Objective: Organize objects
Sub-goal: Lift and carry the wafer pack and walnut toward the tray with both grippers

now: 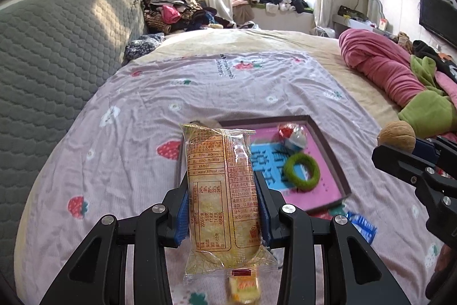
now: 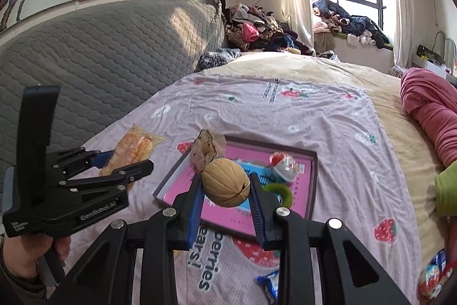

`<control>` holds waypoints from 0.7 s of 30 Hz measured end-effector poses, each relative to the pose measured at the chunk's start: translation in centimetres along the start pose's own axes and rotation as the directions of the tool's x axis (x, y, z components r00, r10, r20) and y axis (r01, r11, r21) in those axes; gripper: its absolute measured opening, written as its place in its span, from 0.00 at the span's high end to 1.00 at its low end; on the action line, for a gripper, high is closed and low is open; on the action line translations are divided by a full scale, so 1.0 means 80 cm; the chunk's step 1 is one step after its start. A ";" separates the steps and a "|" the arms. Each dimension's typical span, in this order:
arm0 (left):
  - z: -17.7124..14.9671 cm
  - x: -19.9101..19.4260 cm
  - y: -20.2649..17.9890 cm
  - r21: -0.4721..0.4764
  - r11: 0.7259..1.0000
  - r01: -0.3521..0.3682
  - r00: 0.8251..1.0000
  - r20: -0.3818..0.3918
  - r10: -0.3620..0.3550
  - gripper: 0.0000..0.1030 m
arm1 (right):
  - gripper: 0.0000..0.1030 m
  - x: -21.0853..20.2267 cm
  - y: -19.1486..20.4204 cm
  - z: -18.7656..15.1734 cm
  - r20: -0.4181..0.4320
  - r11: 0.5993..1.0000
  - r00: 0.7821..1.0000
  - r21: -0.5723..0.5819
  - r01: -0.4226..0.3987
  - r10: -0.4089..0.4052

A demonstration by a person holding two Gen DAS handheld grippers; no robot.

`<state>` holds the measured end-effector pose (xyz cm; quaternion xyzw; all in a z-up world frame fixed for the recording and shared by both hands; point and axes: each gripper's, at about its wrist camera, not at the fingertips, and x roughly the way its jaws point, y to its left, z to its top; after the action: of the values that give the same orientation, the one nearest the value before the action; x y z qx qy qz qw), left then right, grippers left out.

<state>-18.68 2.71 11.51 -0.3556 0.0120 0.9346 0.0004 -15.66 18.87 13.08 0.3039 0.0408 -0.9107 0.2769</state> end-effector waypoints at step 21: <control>0.032 0.100 -0.019 0.013 1.000 0.012 0.999 0.037 -0.012 0.61 | 0.70 0.071 -0.057 0.013 0.061 0.996 0.997 0.081 0.035 -0.040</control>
<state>-26.34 4.24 8.06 -0.3385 0.0160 0.9408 0.0086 -22.40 19.72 10.21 0.2851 0.0016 -0.9258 0.2483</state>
